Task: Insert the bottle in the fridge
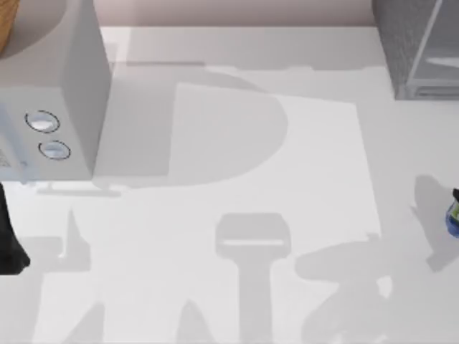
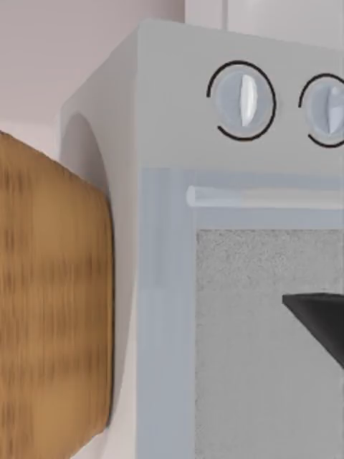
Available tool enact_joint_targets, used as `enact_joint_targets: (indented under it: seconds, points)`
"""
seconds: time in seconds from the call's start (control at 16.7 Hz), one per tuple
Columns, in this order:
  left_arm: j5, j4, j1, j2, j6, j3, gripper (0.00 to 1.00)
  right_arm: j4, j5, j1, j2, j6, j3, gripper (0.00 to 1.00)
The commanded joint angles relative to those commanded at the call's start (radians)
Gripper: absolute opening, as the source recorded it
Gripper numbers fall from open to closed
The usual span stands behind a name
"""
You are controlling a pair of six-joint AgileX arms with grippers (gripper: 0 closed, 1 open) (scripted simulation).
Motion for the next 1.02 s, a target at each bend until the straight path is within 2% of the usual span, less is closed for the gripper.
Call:
enact_joint_targets:
  seconds: [0.24, 0.78, 1.02]
  points:
    - [0.000, 0.000, 0.000, 0.000, 0.000, 0.000, 1.00, -0.168, 0.182, 0.034, -0.261, 0.081, -0.042, 0.01]
    - [0.000, 0.000, 0.000, 0.000, 0.000, 0.000, 1.00, -0.589, 0.690, 0.186, -1.008, 0.252, -0.154, 0.01]
    - [0.000, 0.000, 0.000, 0.000, 0.000, 0.000, 1.00, -0.715, 0.861, 0.257, -1.258, 0.293, -0.189, 0.01]
